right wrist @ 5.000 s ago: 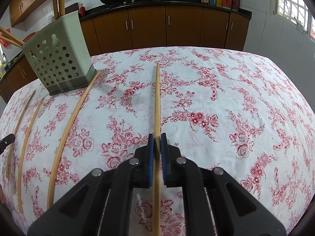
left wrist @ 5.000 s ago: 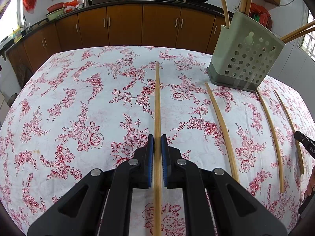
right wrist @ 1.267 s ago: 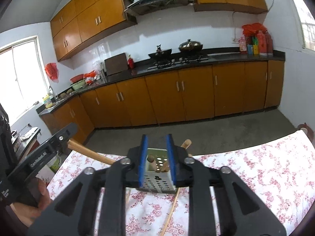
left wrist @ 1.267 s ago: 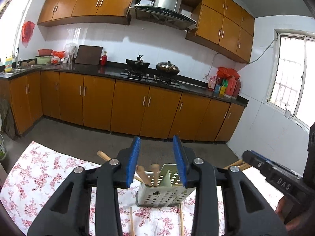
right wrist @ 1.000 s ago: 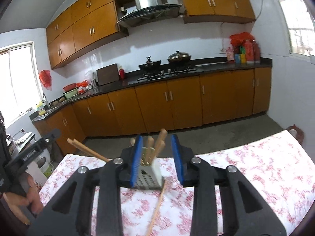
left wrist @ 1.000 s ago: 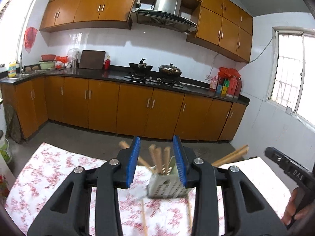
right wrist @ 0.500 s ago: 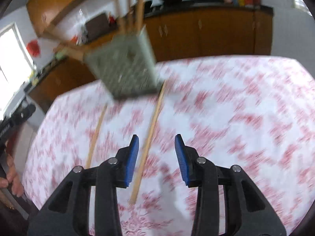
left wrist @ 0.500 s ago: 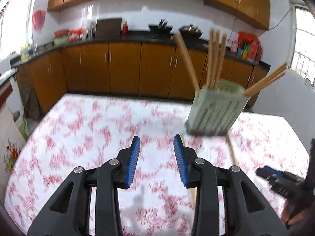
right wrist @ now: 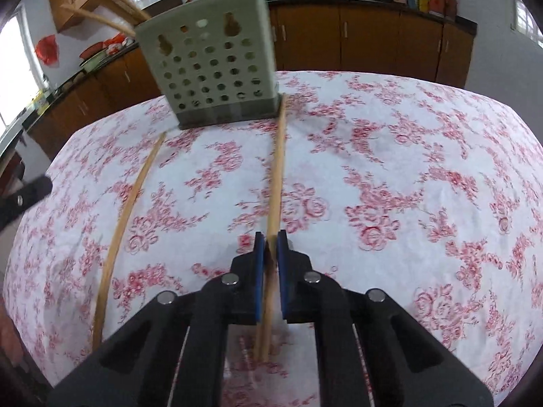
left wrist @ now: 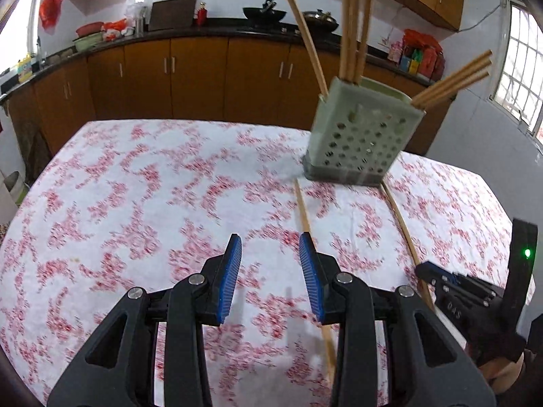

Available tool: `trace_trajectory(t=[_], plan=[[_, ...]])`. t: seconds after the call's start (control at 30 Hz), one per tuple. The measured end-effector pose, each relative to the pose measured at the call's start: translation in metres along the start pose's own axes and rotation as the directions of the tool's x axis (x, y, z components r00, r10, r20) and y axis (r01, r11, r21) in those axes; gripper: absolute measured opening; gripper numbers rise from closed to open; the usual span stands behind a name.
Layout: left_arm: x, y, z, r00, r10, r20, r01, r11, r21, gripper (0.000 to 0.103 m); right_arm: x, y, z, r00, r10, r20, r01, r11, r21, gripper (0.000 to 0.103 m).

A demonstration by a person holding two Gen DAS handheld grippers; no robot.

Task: Organize utensils
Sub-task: 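Grasp a last wooden chopstick with the right tool while the left tool grasps the remaining one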

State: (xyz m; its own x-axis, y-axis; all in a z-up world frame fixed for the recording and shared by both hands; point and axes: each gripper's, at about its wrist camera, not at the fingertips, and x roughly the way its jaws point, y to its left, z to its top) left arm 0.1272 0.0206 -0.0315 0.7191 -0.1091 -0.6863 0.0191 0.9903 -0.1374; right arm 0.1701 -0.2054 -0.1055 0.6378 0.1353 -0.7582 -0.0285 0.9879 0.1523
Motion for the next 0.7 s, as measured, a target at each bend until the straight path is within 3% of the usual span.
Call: trace_trajectory(t=[0.17,0.33,0.5,0.7], plan=[[0.006,-0.013,-0.011,0.999,-0.032,-0.036,0.033,0.999,0.030,0.037,-0.002,-0.041,0.008,0.996,-0.090,0.013,0.089,0.991,0.099,0.008],[0.015,-0.026,-0.023,0.994,-0.062,-0.086,0.067,0.996,0.057,0.037,-0.009,-0.095,0.010,0.981,-0.193,0.010,0.184,0.951,0.250,0.008],[0.025,-0.037,-0.031,0.991,-0.056,-0.118,0.066,0.994,0.082,0.037,-0.014,-0.117,0.007,0.980,-0.199,0.006,0.190,0.940,0.285,0.008],[0.038,-0.047,-0.039,0.989,0.007,-0.148,0.011,0.993,0.120,0.035,-0.013,-0.114,0.008,0.984,-0.176,0.006,0.168,0.948,0.271,0.008]])
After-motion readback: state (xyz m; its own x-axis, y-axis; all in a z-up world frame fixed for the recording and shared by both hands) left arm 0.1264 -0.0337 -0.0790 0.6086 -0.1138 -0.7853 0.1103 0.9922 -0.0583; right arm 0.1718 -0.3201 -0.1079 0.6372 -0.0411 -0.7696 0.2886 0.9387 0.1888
